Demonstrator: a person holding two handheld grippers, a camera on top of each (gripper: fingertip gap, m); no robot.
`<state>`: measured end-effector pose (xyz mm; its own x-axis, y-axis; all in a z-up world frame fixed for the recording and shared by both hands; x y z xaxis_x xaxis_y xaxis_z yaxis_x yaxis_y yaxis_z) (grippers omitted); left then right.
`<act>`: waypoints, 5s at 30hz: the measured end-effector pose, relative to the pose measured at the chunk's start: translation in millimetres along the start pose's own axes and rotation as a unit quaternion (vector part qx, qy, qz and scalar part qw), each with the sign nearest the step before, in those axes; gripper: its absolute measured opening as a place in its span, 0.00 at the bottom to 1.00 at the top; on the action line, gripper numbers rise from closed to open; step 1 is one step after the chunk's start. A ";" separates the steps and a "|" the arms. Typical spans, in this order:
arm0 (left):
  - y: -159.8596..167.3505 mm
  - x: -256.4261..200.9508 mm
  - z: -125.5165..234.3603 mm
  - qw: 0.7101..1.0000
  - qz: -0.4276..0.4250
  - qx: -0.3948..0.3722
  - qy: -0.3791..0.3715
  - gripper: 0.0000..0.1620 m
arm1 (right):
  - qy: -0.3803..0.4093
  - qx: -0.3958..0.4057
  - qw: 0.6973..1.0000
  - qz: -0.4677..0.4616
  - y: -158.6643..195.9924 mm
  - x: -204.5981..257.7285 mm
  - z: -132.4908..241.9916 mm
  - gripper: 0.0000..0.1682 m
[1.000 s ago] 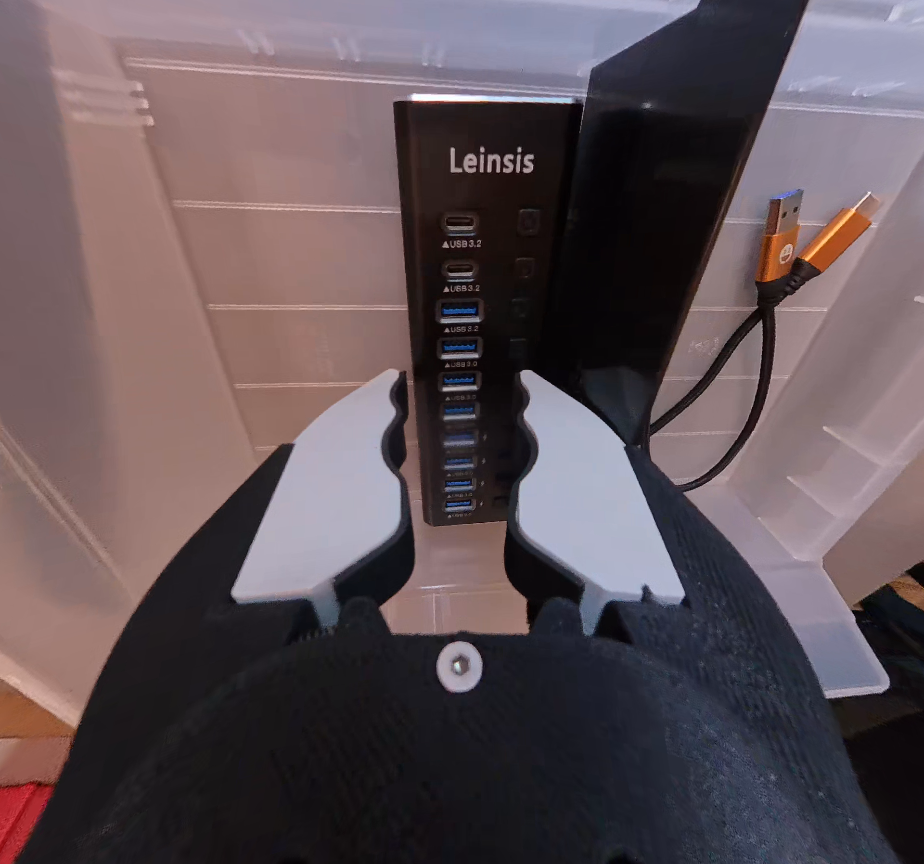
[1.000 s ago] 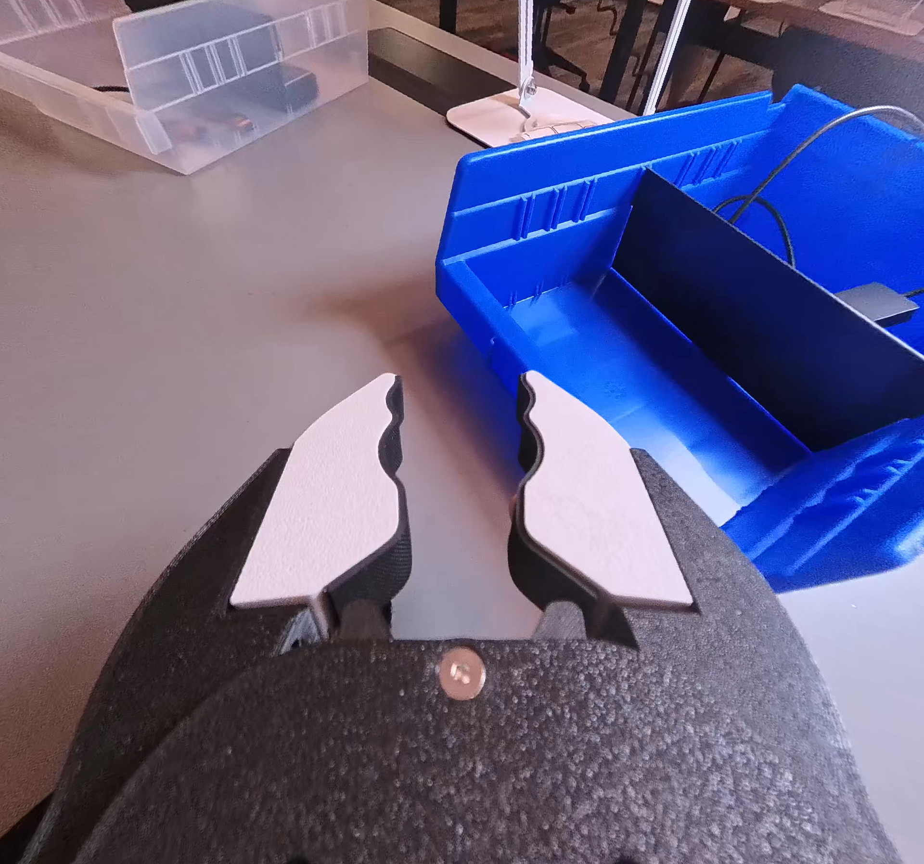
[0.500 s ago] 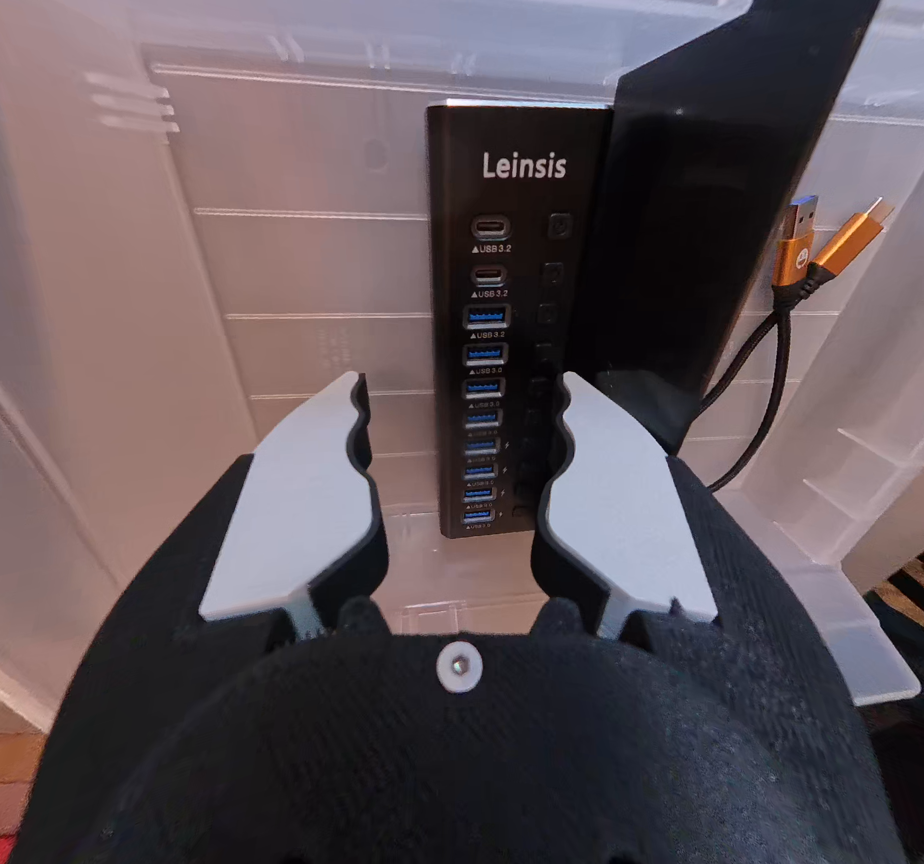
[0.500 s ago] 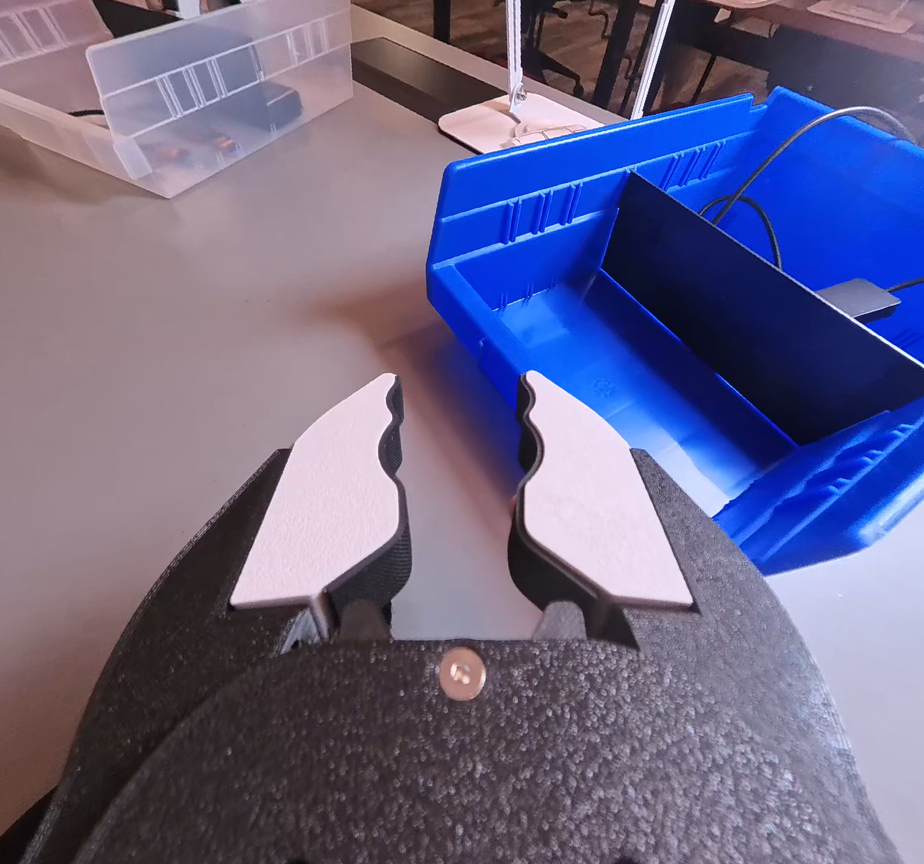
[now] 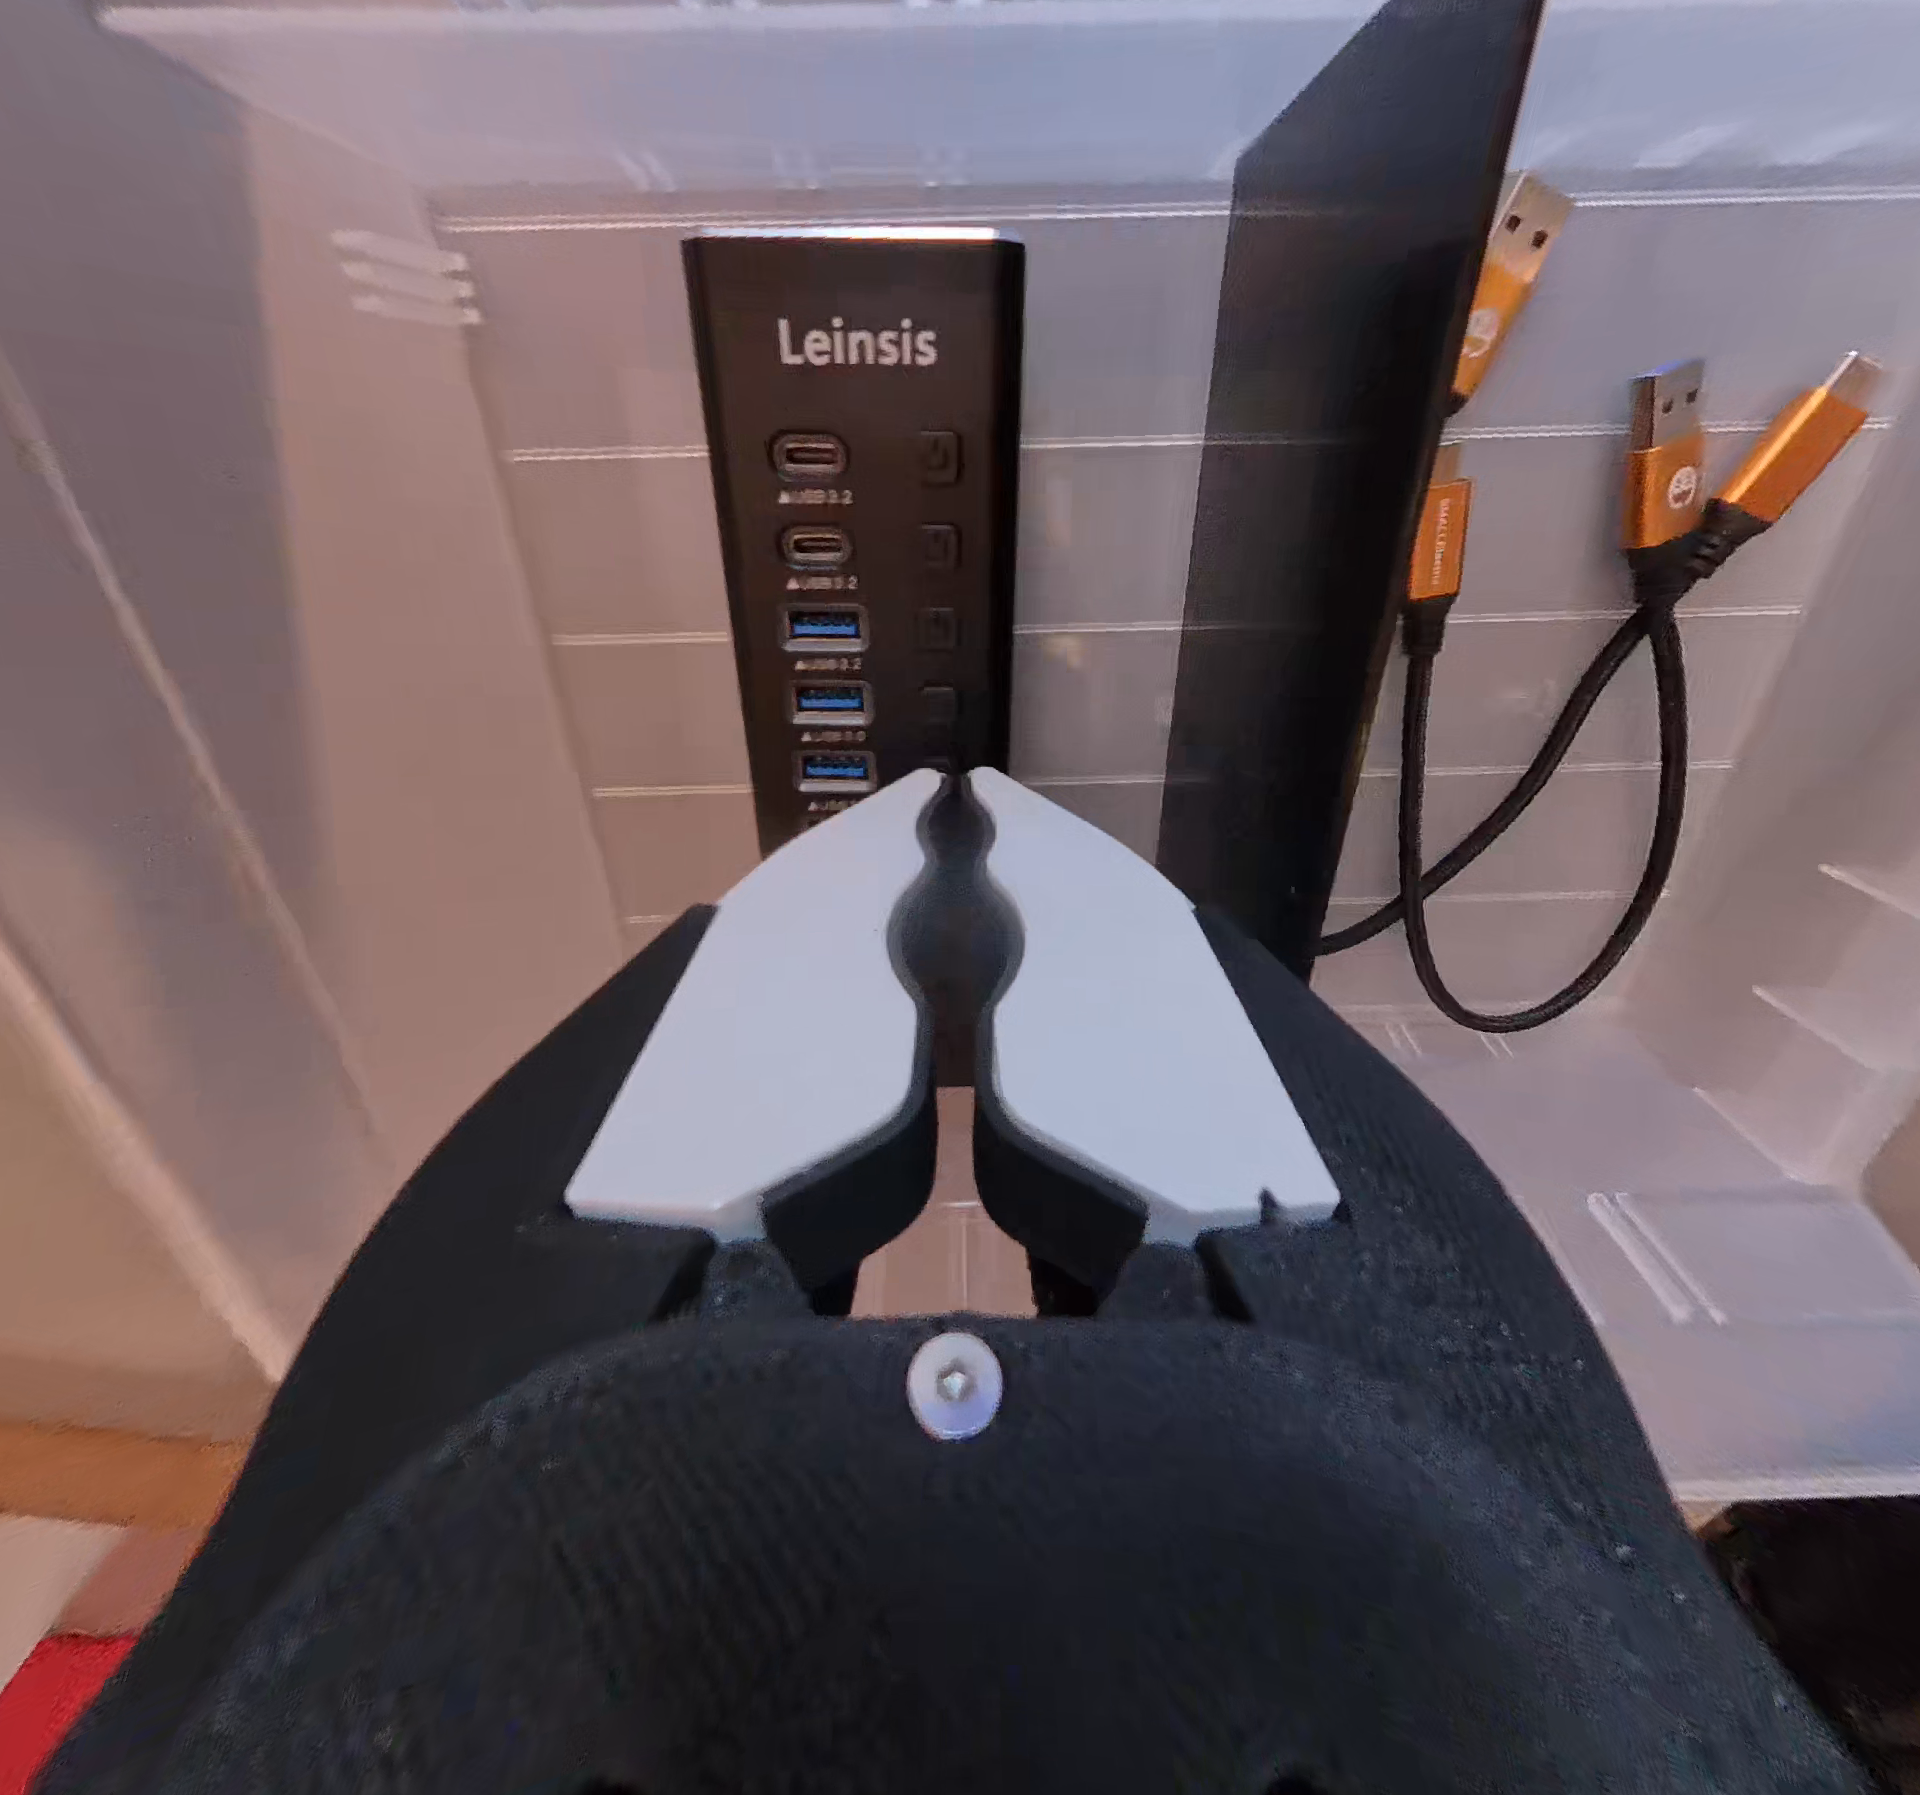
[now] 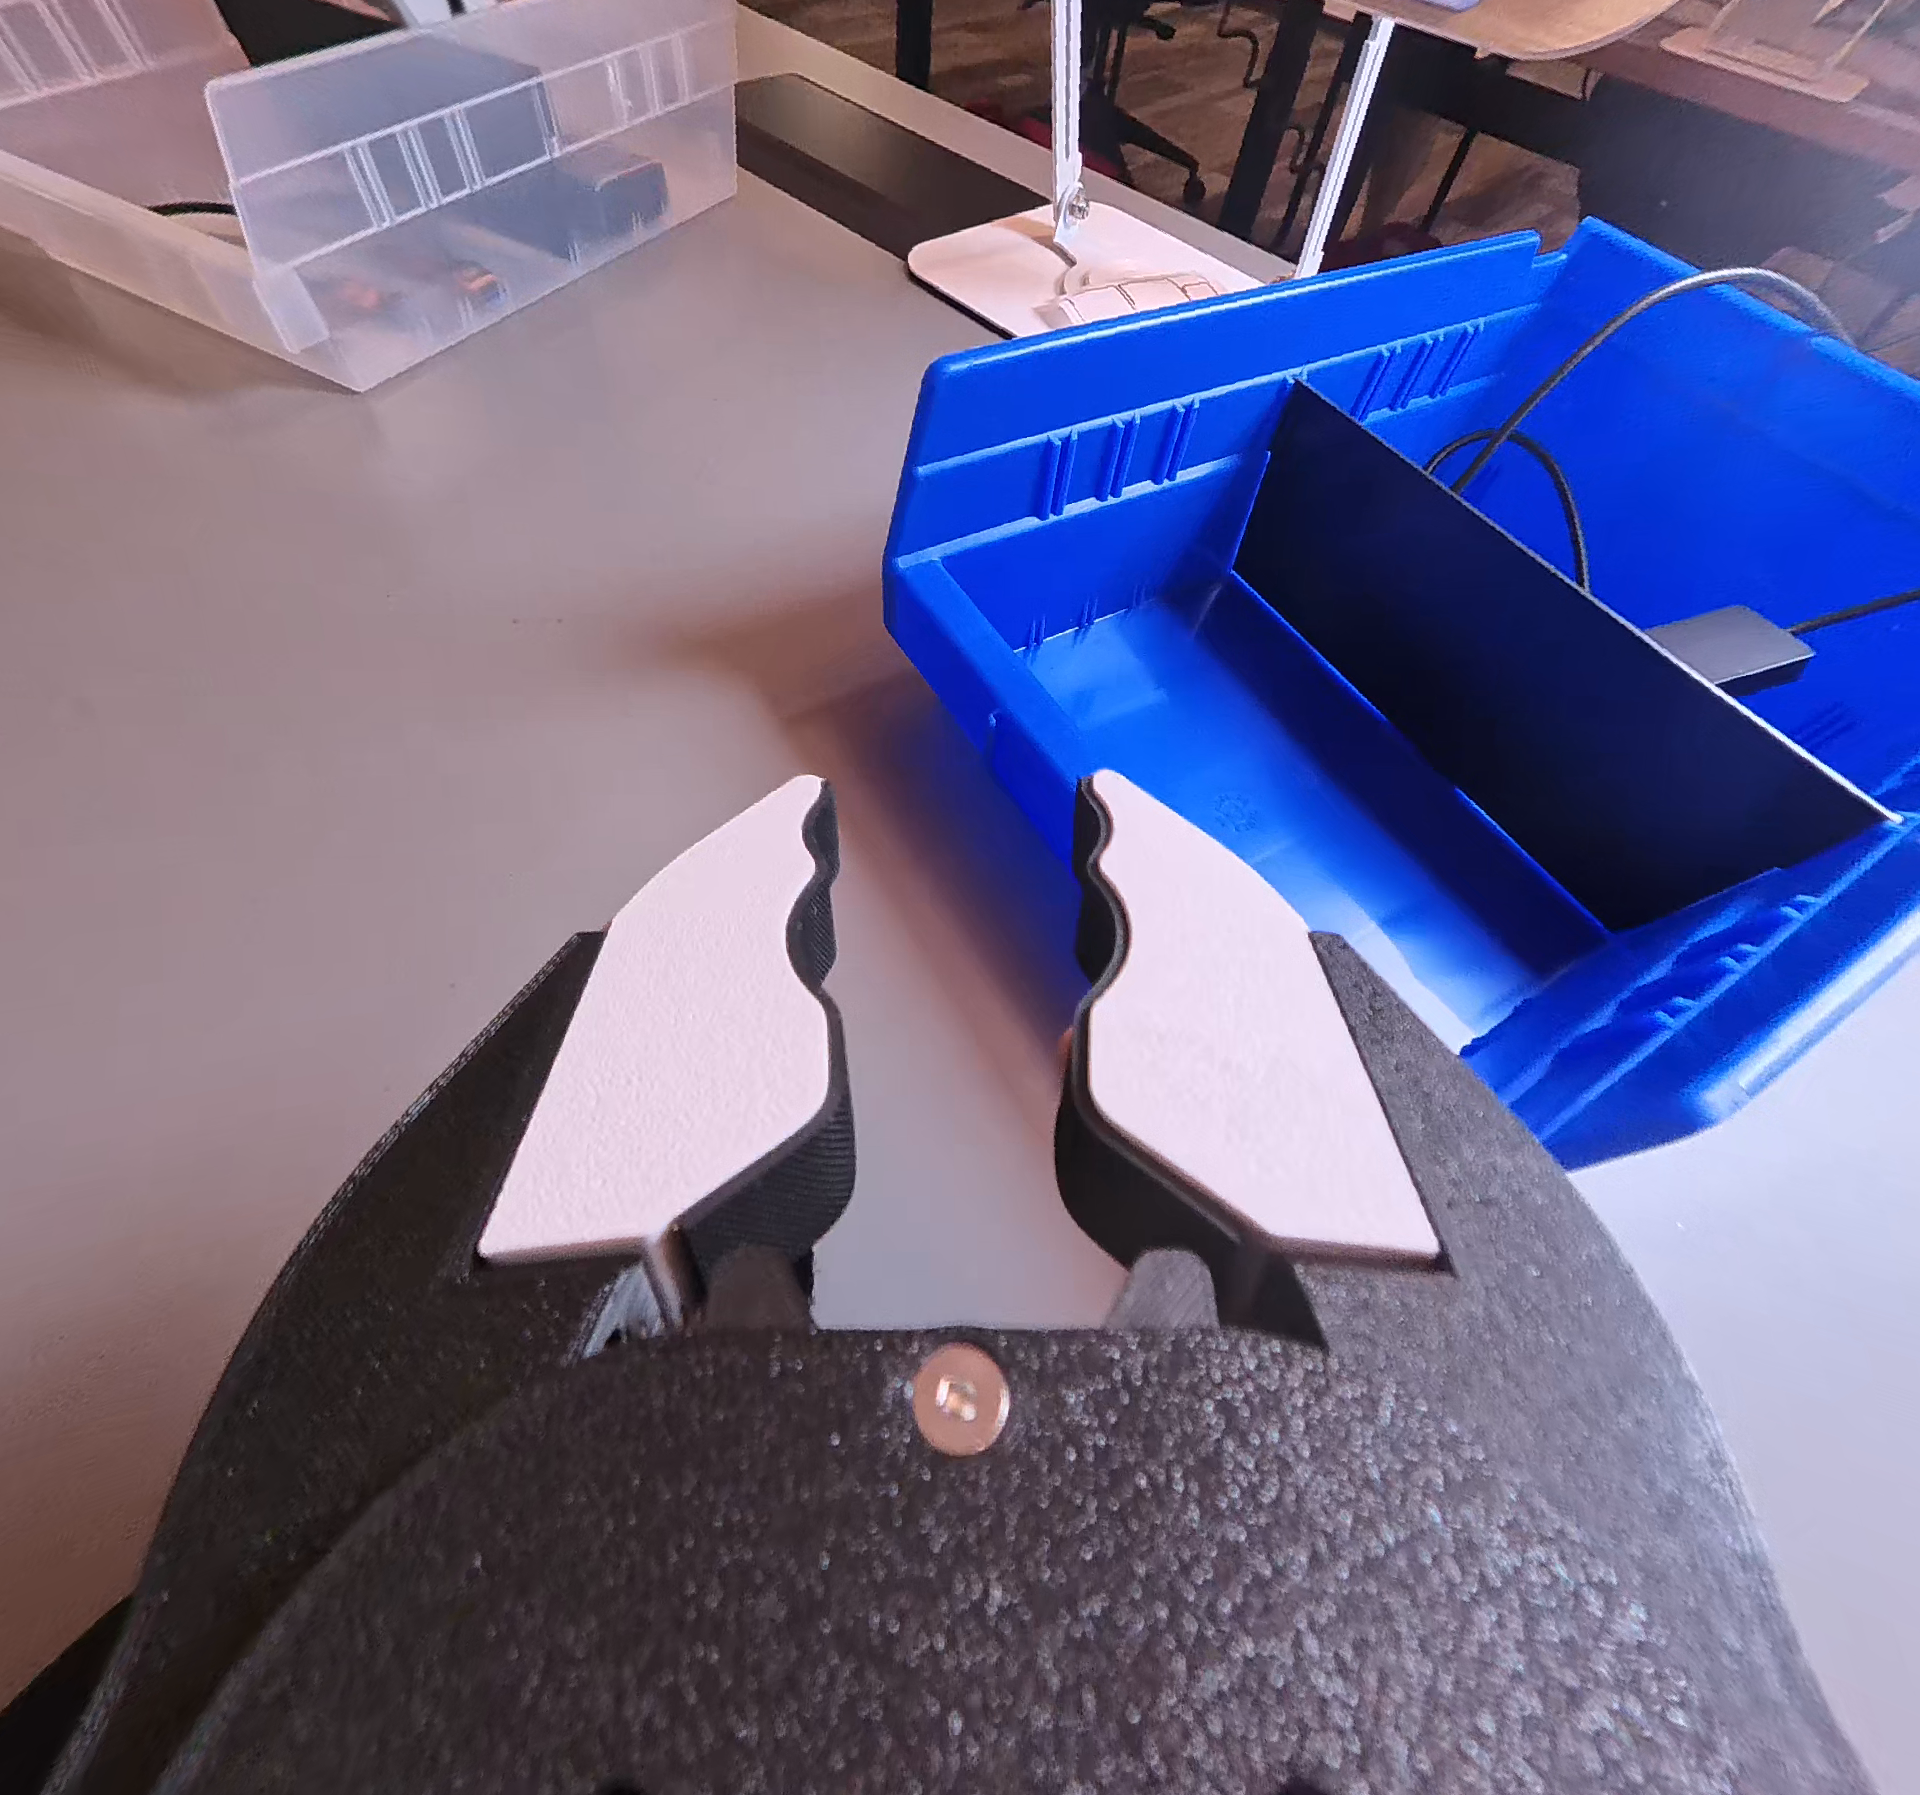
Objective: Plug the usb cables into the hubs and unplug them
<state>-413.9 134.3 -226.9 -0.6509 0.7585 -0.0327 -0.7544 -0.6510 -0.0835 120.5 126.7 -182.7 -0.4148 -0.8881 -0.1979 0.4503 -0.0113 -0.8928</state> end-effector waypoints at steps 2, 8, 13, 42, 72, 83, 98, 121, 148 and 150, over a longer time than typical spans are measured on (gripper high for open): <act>1.2 7.8 5.0 1.000 -0.002 0.006 -0.024 0.00 | -0.001 0.001 1.000 -0.002 1.0 -0.4 -0.9 0.26; -2.2 14.7 9.3 0.999 0.004 -0.014 -0.048 0.08 | -0.008 0.001 1.000 -0.007 4.6 0.7 -6.0 0.26; -1.9 14.0 -2.1 0.999 0.014 -0.012 -0.032 0.17 | -0.016 0.009 1.000 -0.007 9.5 3.0 -9.1 0.26; 20.3 20.2 -29.7 0.992 -0.006 0.126 -0.026 0.40 | -0.028 0.025 0.999 -0.018 20.7 2.1 -14.4 0.26; -79.6 -192.3 162.8 0.881 -0.193 -0.419 -0.107 0.36 | -0.127 -0.131 0.982 0.053 -73.0 84.0 -21.2 0.30; -174.3 -368.7 62.7 0.787 -0.247 -0.553 0.118 0.36 | -0.205 -0.303 0.924 0.108 -132.4 187.3 -3.6 0.42; -192.6 -358.9 7.1 0.855 -0.134 -0.494 0.088 0.45 | -0.313 -0.316 0.895 -0.040 -129.1 161.1 -25.1 0.42; -183.1 -345.4 29.1 0.821 -0.099 -0.549 0.119 0.42 | -0.302 -0.280 0.911 -0.009 -123.9 157.0 -39.2 0.44; -10.3 -136.7 -16.7 0.987 0.039 -0.147 -0.060 0.15 | -0.250 -0.268 0.929 -0.052 -88.1 97.1 -6.1 0.44; -4.8 -138.7 -26.8 0.993 0.034 -0.105 -0.051 0.17 | -0.253 -0.267 0.928 -0.056 -87.8 97.1 -7.3 0.44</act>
<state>-317.7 32.9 -248.7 -0.7128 0.6992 0.0544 -0.6812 -0.6718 -0.2909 34.9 44.8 -126.6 0.0502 -0.9987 0.0025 -0.0862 -0.0068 -0.9963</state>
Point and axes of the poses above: each gripper's, where its closed fingertips meet, z back along the fingers, y out of its underside, x = y × z across the jaws, the point moved 3 cm from there along z, back along the fingers, and after that the axes turned 7 degrees about z, right-handed, at the moved point
